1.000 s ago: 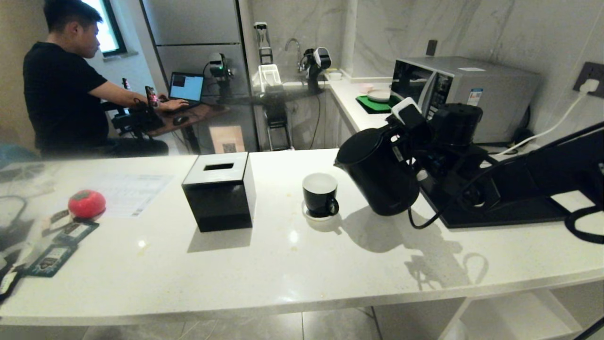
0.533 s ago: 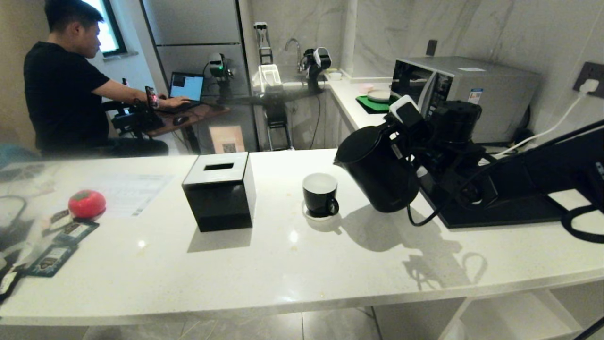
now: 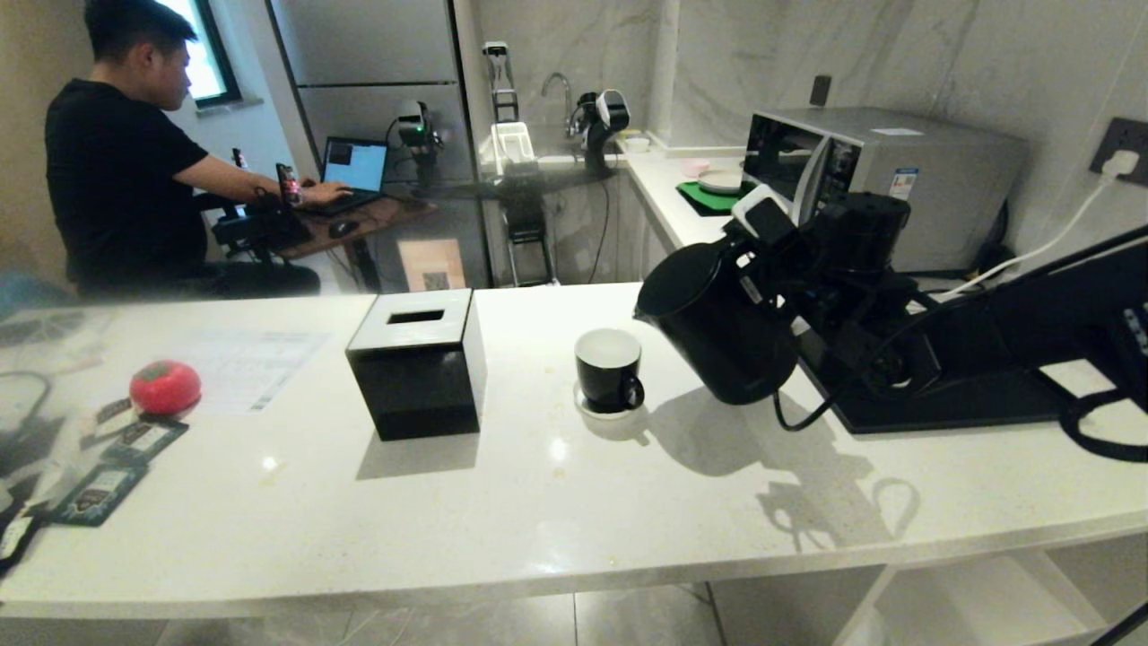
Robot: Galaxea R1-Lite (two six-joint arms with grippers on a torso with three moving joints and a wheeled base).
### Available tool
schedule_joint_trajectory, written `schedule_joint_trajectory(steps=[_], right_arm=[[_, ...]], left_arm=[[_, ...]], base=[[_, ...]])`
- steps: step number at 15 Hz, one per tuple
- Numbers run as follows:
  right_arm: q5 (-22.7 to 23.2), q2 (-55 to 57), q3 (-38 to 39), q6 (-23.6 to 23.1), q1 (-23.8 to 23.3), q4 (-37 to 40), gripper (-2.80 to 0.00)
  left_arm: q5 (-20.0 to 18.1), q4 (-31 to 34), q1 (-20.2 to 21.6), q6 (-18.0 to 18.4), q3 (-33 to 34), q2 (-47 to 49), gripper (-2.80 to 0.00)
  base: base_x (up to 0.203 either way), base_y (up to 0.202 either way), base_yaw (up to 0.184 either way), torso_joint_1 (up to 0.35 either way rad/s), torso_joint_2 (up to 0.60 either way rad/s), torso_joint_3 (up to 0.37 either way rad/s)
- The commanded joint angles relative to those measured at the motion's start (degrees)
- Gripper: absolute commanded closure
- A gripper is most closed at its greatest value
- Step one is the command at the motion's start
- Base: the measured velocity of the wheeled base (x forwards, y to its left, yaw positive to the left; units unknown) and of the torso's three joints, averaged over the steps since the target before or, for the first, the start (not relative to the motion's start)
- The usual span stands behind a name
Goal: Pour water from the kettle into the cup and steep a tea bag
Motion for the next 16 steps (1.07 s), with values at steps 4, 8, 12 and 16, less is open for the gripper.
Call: schedule_joint_trajectory(steps=[4,8,12,16], right_arm=[[-0.2,0.4,-0.1,-1.1,0.4,-0.1,0.00],[-0.2,0.9,-1.2,-3.0,0.5,0.5,0.00],[-0.2,0.9,-1.6,-4.6,0.6,1.2,0.00],[-0.2,0.9,-1.7,-5.7,0.6,1.8,0.00]], left_arm=[[0.0,0.0,0.0,0.0,0.0,0.0,0.00],[0.0,0.0,0.0,-0.1,0.0,0.0,0.00],[0.0,0.0,0.0,-0.1,0.0,0.0,0.00],[0.0,0.0,0.0,-0.1,0.0,0.0,0.00]], base=[[0.000,0.000,0.000,0.000,0.00,0.000],[0.000,0.000,0.000,0.000,0.00,0.000],[0.000,0.000,0.000,0.000,0.00,0.000],[0.000,0.000,0.000,0.000,0.00,0.000]])
